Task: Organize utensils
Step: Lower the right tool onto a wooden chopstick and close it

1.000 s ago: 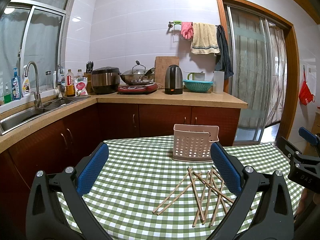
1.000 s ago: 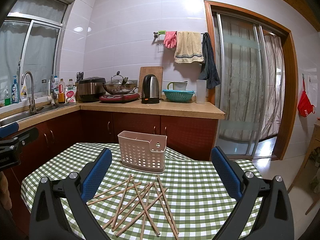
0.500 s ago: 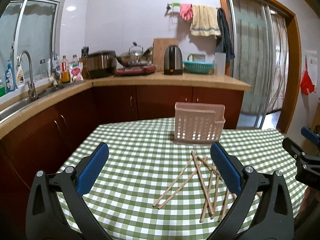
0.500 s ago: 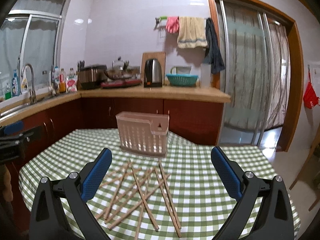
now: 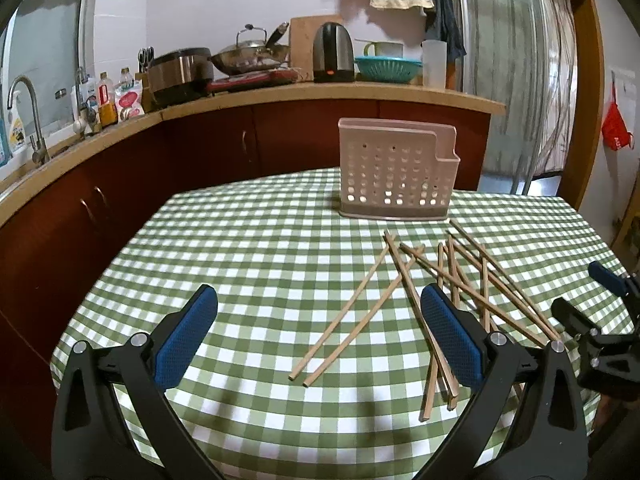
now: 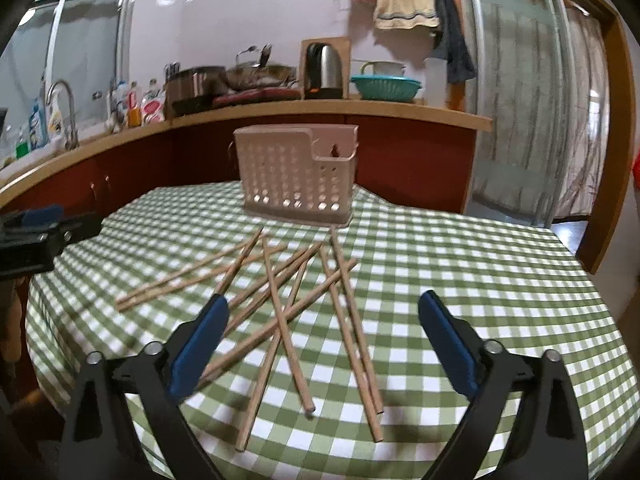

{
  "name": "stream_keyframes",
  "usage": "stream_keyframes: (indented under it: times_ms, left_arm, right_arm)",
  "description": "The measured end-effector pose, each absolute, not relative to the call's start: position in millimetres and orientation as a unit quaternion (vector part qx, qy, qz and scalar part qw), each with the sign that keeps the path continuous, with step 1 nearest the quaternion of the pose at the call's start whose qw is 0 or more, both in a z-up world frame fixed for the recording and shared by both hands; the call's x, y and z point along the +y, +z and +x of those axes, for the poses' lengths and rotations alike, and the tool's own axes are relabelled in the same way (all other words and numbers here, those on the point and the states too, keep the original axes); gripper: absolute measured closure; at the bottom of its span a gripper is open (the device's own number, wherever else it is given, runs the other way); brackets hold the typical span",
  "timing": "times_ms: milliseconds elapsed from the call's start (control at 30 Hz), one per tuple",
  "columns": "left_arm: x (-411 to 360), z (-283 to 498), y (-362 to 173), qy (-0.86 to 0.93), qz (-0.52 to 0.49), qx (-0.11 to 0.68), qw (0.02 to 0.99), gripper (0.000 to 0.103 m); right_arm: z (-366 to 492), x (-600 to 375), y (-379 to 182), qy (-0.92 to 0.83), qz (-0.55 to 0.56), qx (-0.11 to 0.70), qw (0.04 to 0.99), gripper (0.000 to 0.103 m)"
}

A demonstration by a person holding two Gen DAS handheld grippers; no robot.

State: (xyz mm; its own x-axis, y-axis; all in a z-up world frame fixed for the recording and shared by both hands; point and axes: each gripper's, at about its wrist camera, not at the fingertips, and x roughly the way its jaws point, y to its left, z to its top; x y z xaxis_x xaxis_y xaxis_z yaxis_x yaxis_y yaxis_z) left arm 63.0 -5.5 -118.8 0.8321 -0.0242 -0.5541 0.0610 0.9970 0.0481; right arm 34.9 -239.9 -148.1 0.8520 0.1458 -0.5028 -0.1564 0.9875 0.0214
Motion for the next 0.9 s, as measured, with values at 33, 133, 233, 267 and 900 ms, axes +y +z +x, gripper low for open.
stream_keyframes:
  times_ms: [33,133,233,267,900]
  left_arm:
    - [-6.6,63.5,-122.3,-0.024,0.029,0.293,0.955,0.005]
    - [-15.0,64.4,-131.0,-0.032,0.033,0.302,0.952,0.010]
    - [-23.4,64.9,-138.5,-0.040,0.037,0.311,0.949,0.017]
    - [-25.4,65.1,-140.5,-0.042,0.038,0.314,0.948,0.017]
    - [-60.0,68.0,-168.0,-0.071,0.050,0.355,0.931,0.017]
  right_arm:
    - [36.4,-239.7,-152.8,0.084,-0.011,0.269,0.959,0.035]
    - [37.2,-242.2,-165.7,0.104,0.002,0.283,0.953,0.049]
    - [37.9,-241.3,-177.2,0.123,0.002,0.296,0.947,0.058]
    - [37.8,-240.3,-180.3,0.127,0.001,0.299,0.946,0.061]
    - [40.0,-243.8,-202.2,0.165,0.020,0.323,0.932,0.096]
